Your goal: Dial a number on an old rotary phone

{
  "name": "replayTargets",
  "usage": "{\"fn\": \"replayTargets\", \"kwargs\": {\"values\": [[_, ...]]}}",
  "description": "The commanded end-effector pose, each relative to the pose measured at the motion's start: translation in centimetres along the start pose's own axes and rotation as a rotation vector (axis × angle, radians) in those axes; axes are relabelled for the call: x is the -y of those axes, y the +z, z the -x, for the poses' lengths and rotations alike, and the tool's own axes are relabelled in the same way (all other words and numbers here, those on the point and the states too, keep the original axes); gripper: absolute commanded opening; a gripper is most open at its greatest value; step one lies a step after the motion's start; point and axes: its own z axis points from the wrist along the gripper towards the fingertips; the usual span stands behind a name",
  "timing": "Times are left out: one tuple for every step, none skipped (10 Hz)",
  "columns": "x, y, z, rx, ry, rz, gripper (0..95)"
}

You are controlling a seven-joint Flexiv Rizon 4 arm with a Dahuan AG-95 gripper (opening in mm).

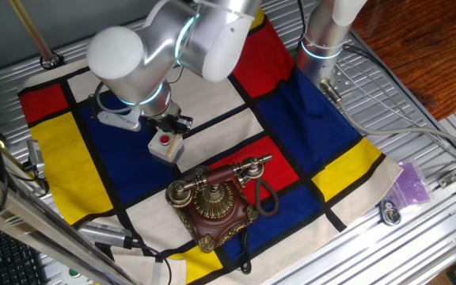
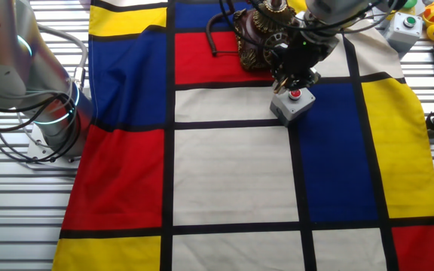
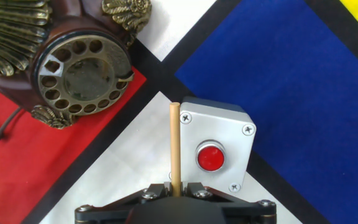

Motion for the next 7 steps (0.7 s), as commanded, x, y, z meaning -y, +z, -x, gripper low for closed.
{"fn": "replayTargets", "kwargs": {"values": [[-0.02, 0.06, -0.03, -0.007, 0.003, -0.009, 0.0], [-0.06, -0.03, -0.06, -0.004, 0.006, -0.009, 0.0], [-0.16, -0.13, -0.10, -0.002, 0.005, -0.008, 0.0], [-0.18, -0.16, -0.12, -0.001, 0.003, -0.008, 0.0], [-0.20, -0.16, -0.09, 0.000, 0.003, -0.007, 0.0], [-0.21, -0.15, -0.08, 0.002, 0.004, -0.007, 0.0], [-0.22, -0.16, -0.09, 0.001, 0.004, -0.007, 0.0]]}}
